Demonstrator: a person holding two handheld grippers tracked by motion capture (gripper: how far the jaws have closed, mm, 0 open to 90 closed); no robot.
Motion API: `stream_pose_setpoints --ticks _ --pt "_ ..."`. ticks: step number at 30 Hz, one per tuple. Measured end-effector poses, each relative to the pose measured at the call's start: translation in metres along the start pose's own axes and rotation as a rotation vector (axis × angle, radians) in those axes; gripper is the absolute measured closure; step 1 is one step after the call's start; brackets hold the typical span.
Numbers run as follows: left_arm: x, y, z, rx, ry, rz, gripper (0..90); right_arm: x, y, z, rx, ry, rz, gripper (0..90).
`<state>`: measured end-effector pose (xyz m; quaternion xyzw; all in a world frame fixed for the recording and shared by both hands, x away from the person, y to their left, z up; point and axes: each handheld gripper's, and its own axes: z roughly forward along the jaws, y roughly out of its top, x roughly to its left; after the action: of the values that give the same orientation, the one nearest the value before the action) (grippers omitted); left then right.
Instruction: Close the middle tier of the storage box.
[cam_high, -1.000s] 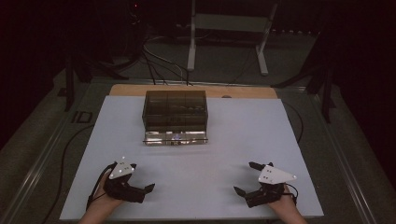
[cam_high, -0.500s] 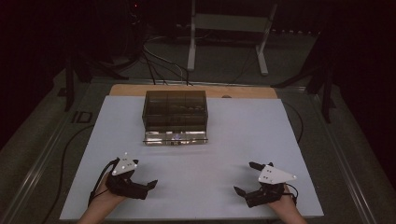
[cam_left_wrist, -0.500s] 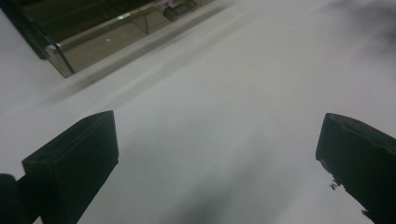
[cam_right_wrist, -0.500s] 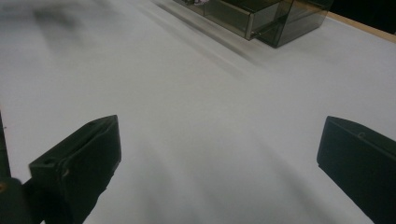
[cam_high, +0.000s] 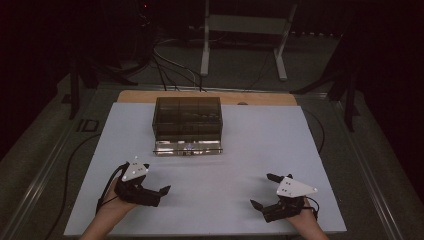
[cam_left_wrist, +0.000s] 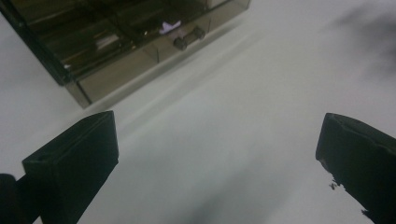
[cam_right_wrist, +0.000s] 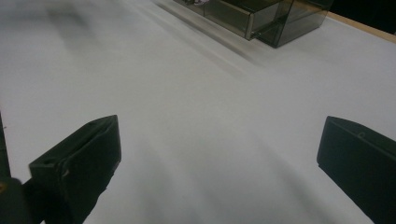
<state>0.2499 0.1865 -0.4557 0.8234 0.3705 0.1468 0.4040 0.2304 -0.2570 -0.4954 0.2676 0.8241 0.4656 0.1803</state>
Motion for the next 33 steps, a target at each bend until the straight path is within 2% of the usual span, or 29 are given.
stream_pose_setpoints --ticks 5,18,22,26,33 --pt "-0.002 0.008 0.004 0.002 0.012 0.034 0.0 0.000 0.000 0.000 0.001 0.001 0.000 0.4" --pt "-0.007 0.022 0.022 0.015 0.031 0.017 0.0 0.000 0.000 0.000 -0.001 0.004 0.001 0.4" --pt "-0.009 0.024 0.030 0.020 0.039 0.017 0.0 0.000 0.000 0.000 -0.001 0.005 0.000 0.3" --pt "-0.010 0.024 0.037 0.032 0.065 0.017 0.0 0.000 0.000 0.000 -0.001 0.005 0.002 0.4" --pt "-0.012 0.024 0.050 0.048 0.078 -0.001 0.0 0.000 0.000 0.000 -0.001 0.006 0.002 0.3"
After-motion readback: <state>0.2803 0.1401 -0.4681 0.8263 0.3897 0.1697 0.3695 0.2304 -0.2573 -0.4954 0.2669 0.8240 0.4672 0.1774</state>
